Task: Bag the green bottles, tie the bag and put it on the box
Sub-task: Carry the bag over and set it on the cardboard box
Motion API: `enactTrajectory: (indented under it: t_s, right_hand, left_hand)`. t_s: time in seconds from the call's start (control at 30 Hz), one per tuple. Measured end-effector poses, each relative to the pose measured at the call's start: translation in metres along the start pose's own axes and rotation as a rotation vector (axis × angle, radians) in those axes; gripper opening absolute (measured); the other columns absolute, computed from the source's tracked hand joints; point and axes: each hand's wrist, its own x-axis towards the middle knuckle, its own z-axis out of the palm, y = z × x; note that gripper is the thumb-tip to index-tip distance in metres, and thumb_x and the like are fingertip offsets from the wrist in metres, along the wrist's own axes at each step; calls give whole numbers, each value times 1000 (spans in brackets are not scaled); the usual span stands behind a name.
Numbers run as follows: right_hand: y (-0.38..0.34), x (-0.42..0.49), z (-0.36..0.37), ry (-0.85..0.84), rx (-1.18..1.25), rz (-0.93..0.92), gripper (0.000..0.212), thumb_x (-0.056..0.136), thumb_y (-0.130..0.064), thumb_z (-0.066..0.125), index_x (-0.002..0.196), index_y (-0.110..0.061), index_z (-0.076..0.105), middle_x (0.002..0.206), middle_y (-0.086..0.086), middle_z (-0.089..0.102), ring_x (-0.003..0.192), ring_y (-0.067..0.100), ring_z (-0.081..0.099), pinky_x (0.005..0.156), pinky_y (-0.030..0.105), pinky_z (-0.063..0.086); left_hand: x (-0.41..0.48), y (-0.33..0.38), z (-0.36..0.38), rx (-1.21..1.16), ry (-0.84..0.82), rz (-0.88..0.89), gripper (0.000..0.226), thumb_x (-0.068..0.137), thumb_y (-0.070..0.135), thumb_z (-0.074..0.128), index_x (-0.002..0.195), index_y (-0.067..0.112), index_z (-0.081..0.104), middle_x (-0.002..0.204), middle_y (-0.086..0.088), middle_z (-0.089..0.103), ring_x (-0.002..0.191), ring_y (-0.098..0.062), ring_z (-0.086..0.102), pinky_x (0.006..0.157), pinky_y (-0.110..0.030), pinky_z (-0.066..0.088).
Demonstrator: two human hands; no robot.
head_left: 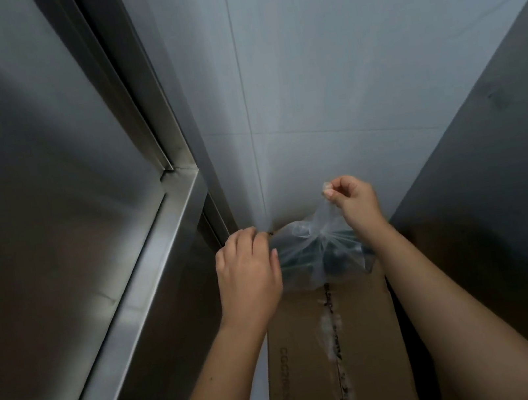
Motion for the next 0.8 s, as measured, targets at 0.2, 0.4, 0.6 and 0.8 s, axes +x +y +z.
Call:
enactTrajectory:
  t_s: [0.2, 0.4, 0.6, 0.8]
  right_hand:
    - [24, 18, -7, 14, -57, 40, 8, 85, -8, 59, 77, -10, 57, 72, 1, 55, 77, 19, 51, 75, 31, 41]
    - [55, 7, -22, 110, -63, 155, 26, 85, -7, 58, 63, -17, 51, 64, -2, 51, 66, 14, 47, 66, 26, 39]
    - [71, -14, -26, 151, -150, 176, 9, 84, -5, 60, 76, -8, 56, 66, -1, 54, 64, 11, 49, 64, 24, 40]
    - [81, -32, -22, 186, -268, 163, 10, 85, -9, 59, 89, -2, 64, 98, 19, 63, 86, 23, 56, 79, 31, 44]
  left_hand:
    - [9, 1, 18, -8, -27, 10, 26, 79, 17, 64, 103, 6, 62, 106, -11, 65, 102, -30, 60, 85, -43, 47]
    - [6, 8, 29, -42, -96, 2, 30, 84, 20, 59, 110, 7, 60, 112, -11, 63, 109, -29, 56, 90, -44, 44]
    - [-4, 11, 32, -60, -87, 30, 26, 82, 18, 61, 106, 7, 61, 109, -12, 64, 105, -30, 59, 87, -44, 46]
    - [-18, 14, 28, -75, -77, 59, 26, 82, 21, 53, 103, 8, 62, 108, -10, 64, 104, -28, 59, 86, -43, 47]
